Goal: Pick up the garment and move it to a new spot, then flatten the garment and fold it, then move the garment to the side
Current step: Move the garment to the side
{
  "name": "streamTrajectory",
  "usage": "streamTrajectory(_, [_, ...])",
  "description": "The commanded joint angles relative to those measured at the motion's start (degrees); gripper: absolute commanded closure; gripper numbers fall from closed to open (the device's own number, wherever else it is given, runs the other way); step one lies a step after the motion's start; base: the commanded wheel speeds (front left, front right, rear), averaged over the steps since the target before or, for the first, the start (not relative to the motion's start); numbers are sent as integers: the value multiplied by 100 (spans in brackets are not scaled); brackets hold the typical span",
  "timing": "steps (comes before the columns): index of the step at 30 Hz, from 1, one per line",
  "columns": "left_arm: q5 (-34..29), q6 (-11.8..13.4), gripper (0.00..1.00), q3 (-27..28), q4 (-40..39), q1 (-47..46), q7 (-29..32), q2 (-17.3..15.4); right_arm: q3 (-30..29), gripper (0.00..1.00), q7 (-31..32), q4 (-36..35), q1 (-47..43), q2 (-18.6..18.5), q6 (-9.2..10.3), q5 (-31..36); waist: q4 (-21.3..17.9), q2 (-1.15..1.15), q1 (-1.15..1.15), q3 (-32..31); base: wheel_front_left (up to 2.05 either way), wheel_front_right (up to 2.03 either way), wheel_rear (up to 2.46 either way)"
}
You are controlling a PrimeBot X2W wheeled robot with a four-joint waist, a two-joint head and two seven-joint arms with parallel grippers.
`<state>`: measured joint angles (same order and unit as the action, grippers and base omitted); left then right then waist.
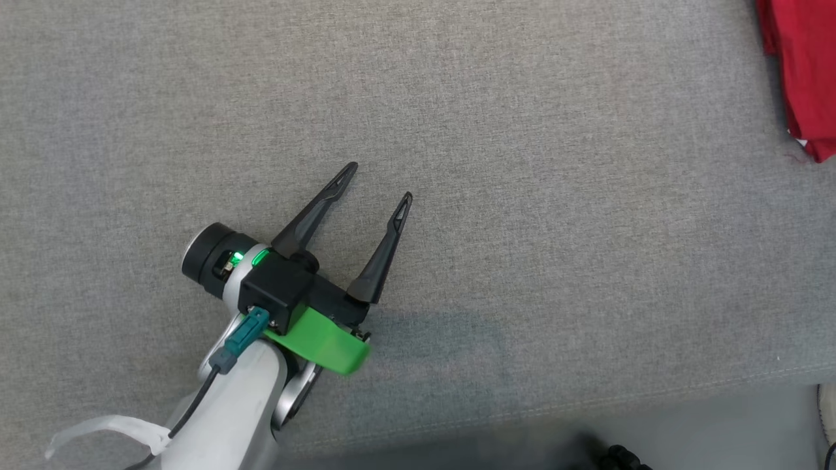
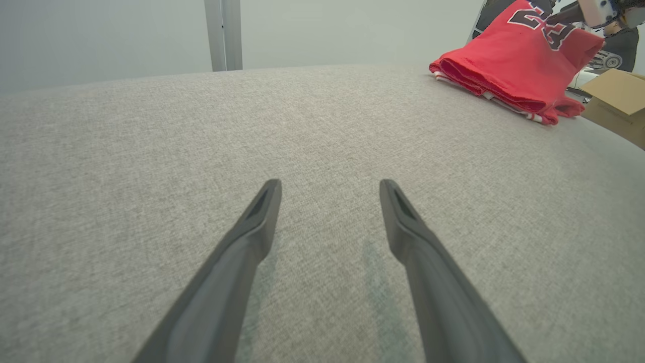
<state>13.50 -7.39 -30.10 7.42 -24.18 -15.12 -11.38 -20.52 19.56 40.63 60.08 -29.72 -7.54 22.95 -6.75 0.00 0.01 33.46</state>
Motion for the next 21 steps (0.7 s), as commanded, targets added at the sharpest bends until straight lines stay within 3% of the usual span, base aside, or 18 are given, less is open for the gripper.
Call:
streamTrajectory(1, [-35, -16, 0, -59, -64, -102, -3, -25, -90, 0, -99, 82, -107, 54, 12, 120, 40, 0, -1, -29, 0, 0, 0])
streamTrajectory(5, [150, -16, 0, -16, -72, -2, -3, 35, -135, 0, -378, 269, -222, 223, 12, 278, 26, 0, -1, -230, 0, 0, 0])
streamTrajectory(10, [539, 82, 0, 424, 69, 229, -3, 244, -269, 0, -852, 462, -376, 611, 12, 92, 4, 0, -1, -640, 0, 0, 0])
streamTrajectory(13, [590, 84, 0, 508, 218, 404, -3, 204, -241, 0, -1196, 578, -536, 890, 12, -74, -6, 0, -1, -971, 0, 0, 0])
streamTrajectory(21, [866, 450, 0, 942, 683, 740, -2, 312, -6, 0, -2063, 747, -932, 1493, 12, -897, 29, 0, -1, -1771, 0, 0, 0])
